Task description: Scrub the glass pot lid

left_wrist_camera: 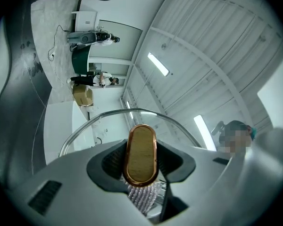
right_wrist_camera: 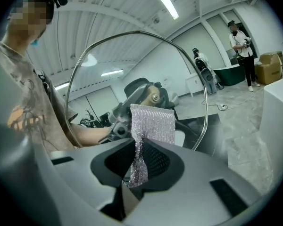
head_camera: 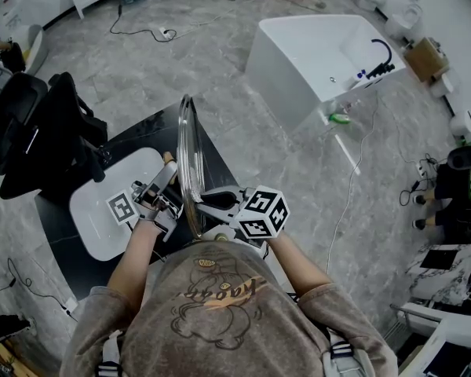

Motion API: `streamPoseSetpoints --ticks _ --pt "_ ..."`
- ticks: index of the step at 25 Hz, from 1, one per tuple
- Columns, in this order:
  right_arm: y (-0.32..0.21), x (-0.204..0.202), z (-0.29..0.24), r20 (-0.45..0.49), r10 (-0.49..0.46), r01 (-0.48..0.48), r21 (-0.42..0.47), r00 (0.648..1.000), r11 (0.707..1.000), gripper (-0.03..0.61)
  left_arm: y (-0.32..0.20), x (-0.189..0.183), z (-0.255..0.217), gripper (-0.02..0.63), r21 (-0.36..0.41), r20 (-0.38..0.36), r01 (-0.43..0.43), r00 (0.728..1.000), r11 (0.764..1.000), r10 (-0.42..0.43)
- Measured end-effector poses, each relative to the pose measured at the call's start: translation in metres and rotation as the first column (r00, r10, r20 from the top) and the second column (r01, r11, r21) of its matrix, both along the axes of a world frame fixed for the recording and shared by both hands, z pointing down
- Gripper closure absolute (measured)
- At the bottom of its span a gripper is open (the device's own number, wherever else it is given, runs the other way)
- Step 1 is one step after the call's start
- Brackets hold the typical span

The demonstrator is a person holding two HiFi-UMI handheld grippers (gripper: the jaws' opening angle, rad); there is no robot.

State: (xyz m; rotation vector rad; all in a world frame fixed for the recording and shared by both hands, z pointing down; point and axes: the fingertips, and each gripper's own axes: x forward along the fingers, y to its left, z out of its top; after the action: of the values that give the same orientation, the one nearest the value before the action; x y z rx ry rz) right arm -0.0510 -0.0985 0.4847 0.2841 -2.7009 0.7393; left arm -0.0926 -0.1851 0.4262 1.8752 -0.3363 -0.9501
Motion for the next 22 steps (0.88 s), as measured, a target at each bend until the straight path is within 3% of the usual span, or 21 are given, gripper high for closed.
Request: streamPoseSetpoints --ticks 5,9,15,22 --pt "0.014 -0.003 -0.012 0.009 -0.010 0.010 -0.052 1.000 0.999 0.512 0.004 0.004 0.007 0.433 -0.017 0.036 -0.002 0.999 1.000 0.003" --pt "0.023 0.000 -0.033 0.106 -0.035 0.045 -0.086 0.994 0.995 0.512 0.003 0.003 0.014 0.433 -0.032 0.041 -0.001 0.999 0.999 0.003" --pt "0.030 0.002 -0.085 0.285 -0.073 0.106 -0.100 0.956 0.989 0.511 0.000 -0.004 0.024 0.433 -0.064 0.041 0.015 0.999 0.998 -0.013" --pt "0.003 0.006 -0.126 0.385 -0.016 0.048 -0.072 0.923 0.996 0.512 0.003 -0.003 0.032 0.433 -0.082 0.030 0.002 1.000 0.997 0.001"
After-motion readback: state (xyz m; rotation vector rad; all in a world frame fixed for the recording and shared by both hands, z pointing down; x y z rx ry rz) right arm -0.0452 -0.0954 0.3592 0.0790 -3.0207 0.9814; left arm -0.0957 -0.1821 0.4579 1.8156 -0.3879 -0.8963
